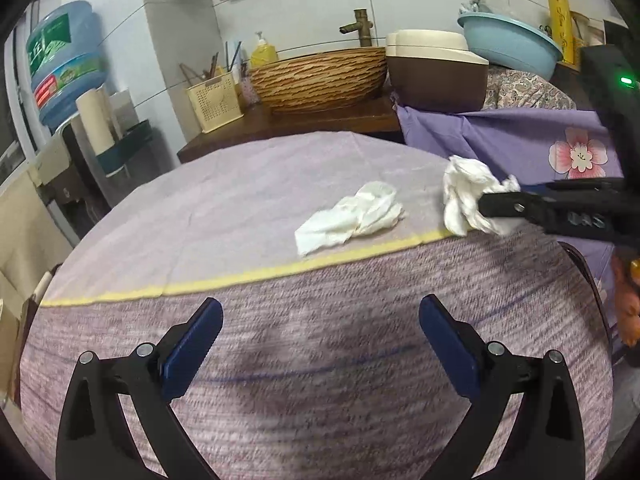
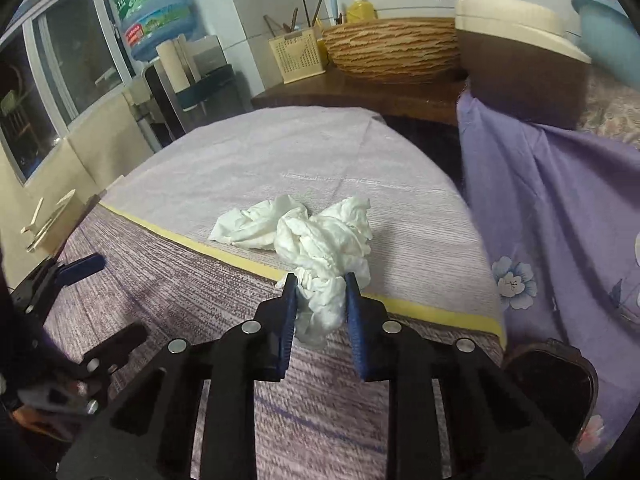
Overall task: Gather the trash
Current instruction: 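Grasp a white tissue with the right tool while the left tool grasps the other tissue, then carry the tissue over the bin and open the right tool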
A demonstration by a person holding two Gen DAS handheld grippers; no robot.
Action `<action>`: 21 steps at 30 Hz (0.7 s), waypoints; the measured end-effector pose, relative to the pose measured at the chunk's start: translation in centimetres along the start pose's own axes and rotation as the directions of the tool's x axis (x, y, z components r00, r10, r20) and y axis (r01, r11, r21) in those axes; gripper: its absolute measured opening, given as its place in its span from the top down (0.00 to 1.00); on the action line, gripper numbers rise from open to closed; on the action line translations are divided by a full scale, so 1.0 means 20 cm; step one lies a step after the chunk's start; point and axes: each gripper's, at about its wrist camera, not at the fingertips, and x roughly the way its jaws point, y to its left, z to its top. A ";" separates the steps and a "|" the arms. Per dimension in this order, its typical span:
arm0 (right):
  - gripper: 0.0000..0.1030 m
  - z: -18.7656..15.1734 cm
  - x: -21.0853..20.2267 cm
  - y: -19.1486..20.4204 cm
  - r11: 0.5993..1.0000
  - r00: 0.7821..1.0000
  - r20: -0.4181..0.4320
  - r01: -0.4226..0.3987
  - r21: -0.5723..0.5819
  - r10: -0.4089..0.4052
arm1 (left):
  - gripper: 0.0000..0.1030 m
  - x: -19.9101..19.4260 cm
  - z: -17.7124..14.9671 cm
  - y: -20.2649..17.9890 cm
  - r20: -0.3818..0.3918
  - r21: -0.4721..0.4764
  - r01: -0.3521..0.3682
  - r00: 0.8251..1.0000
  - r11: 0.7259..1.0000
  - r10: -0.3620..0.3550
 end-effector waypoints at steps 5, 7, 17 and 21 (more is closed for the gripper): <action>0.76 -0.08 -0.16 -0.03 1.000 0.999 0.038 -0.004 0.000 0.004 | 0.07 0.13 0.12 -0.10 -0.001 0.070 0.004 1.000 0.998 -0.004; 0.76 -0.11 -0.20 -0.05 1.000 0.999 0.040 -0.008 0.005 0.007 | 0.11 0.21 0.17 -0.14 -0.007 0.106 -0.001 1.000 0.994 0.002; 0.76 -0.25 -0.40 -0.17 0.998 0.996 0.078 0.037 0.043 -0.041 | 0.52 0.49 0.27 -0.10 -0.113 -0.028 0.082 0.990 0.996 -0.084; 0.76 -0.32 -0.44 -0.18 0.997 0.993 0.092 0.067 0.042 -0.071 | 0.71 0.46 0.25 -0.10 -0.093 -0.068 0.086 0.991 0.994 -0.092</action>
